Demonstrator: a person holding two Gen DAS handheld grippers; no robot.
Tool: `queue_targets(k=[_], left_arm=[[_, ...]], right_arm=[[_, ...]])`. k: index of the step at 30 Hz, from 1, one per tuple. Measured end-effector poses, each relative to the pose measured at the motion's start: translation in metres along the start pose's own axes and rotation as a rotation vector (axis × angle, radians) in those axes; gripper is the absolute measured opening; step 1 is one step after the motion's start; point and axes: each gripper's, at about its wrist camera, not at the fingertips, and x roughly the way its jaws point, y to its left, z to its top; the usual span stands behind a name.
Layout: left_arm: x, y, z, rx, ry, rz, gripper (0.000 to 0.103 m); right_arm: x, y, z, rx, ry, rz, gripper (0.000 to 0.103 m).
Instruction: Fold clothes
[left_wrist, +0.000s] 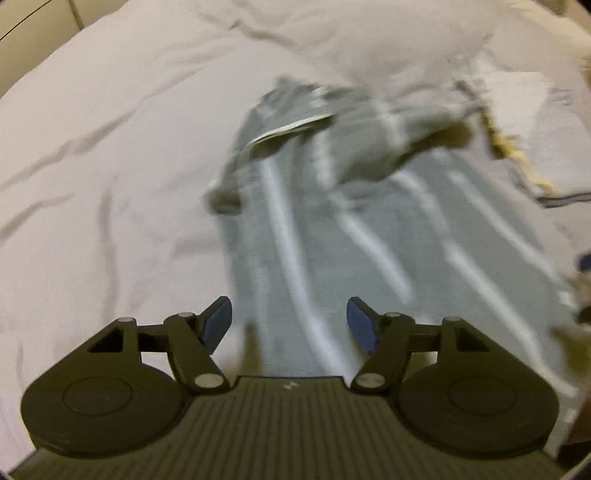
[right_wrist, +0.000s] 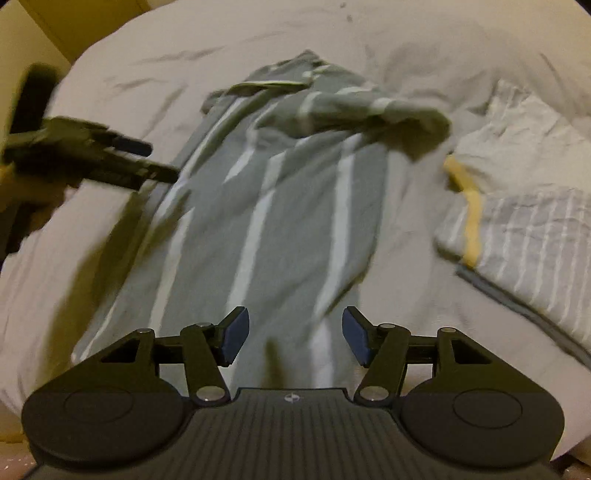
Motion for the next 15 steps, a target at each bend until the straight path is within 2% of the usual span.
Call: queue_targets(k=[3, 5, 7, 9, 11, 12, 15], left_arm=[[-0.003, 0.019, -0.014, -0.072, 0.032, 0.03, 0.062], [-0.013, 0.024, -0.029, -0.13, 0.046, 0.024, 0.051], [-0.024, 0.022, -0.045, -0.206, 0.056, -0.024, 0.046], [-0.032, 0.011, -0.059, -0.29, 0.054, -0.1, 0.046], [-0.032, -0.009, -0.071, -0.326, 0.071, -0.144, 0.048], [-0.03, -0.02, -0.076, -0.332, 0.081, -0.148, 0.049], [-0.022, -0.043, -0.087, -0.381, 0.091, -0.137, 0.046]], right_arm=[[-0.012, -0.003, 0.027, -0.04, -0.062, 0.003, 0.06], [-0.009, -0.005, 0.051, -0.096, -0.104, 0.004, 0.06], [0.004, 0.002, 0.087, -0.233, -0.142, 0.004, 0.06], [0.021, 0.017, 0.117, -0.386, -0.147, 0.01, 0.06], [0.043, 0.04, 0.137, -0.606, -0.148, -0.017, 0.06], [0.054, 0.052, 0.146, -0.721, -0.148, -0.033, 0.06], [0.086, 0.065, 0.163, -0.939, -0.094, -0.088, 0.061]])
